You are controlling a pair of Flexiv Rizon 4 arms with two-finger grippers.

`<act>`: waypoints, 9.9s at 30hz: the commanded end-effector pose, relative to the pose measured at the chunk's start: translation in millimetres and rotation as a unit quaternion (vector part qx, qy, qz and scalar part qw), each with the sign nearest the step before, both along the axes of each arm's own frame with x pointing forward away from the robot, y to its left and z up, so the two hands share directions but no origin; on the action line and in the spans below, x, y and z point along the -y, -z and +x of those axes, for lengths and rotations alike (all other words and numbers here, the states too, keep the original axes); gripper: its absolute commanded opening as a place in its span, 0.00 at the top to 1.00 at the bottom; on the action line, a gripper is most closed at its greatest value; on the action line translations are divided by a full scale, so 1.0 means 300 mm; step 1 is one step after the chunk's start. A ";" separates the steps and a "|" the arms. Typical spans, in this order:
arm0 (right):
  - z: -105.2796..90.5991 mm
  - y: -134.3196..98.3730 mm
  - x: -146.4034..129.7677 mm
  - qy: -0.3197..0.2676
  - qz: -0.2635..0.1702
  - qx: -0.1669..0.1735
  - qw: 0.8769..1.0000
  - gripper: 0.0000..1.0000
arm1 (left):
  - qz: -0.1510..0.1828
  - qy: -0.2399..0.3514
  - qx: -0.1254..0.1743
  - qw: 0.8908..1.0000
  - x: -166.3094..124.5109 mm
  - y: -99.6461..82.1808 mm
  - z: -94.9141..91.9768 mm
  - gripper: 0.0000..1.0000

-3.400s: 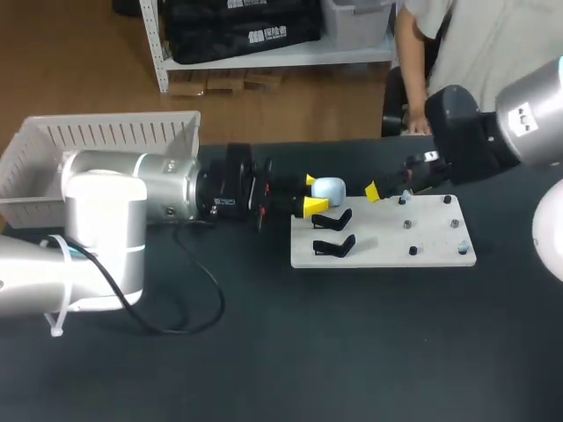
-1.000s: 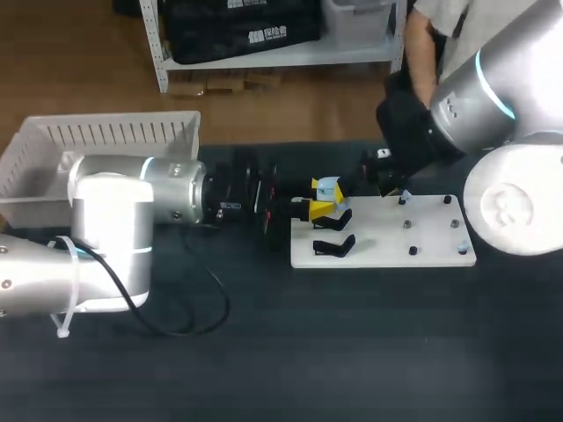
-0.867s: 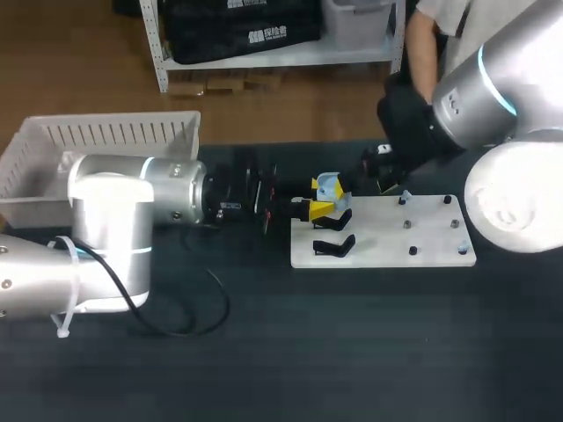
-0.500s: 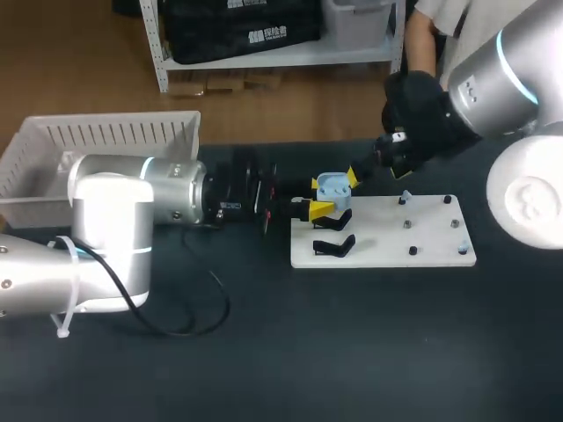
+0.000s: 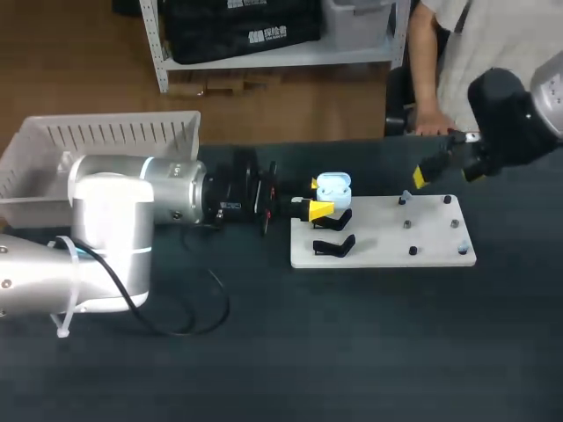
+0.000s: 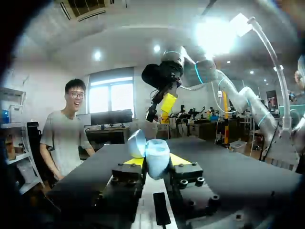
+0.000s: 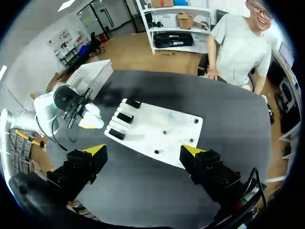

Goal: Pick up each earbud case from the left stands, insert the matching earbuds, close the lid, and place the case in the box.

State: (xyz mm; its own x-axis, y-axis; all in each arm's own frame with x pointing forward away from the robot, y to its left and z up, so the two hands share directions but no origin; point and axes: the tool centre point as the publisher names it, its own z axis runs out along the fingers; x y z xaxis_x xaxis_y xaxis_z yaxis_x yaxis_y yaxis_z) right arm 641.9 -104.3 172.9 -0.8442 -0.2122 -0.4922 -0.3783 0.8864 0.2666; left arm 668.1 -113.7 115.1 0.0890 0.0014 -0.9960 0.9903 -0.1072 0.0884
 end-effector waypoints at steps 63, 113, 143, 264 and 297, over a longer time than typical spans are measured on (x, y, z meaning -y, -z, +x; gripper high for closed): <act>-0.001 0.460 0.181 0.071 -0.257 -0.223 0.938 0.51 | -0.002 -0.001 0.002 1.000 0.001 0.004 0.000 1.00; 0.003 0.483 0.185 0.079 -0.270 -0.204 0.938 1.00 | -0.002 -0.001 0.002 1.000 0.001 0.004 0.000 1.00; -0.094 -0.097 -0.193 0.078 -0.260 -0.188 0.944 1.00 | -0.002 -0.001 0.002 1.000 0.001 0.004 0.000 1.00; 0.041 0.016 -0.516 0.417 -0.138 -0.327 0.837 1.00 | -0.002 -0.001 0.002 1.000 0.001 0.004 0.000 1.00; 0.055 0.060 -0.501 0.425 -0.146 -0.336 0.828 1.00 | -0.002 -0.001 0.002 1.000 0.001 0.004 0.000 1.00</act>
State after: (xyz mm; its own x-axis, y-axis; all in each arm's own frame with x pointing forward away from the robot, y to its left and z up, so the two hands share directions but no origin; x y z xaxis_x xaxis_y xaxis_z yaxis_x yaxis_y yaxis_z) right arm 657.8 44.9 156.4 -0.8136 0.5696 0.1164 0.5601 0.8217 -0.1056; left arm 667.9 -113.9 115.0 0.0888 0.0015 -0.9960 0.9903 -0.1075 0.0881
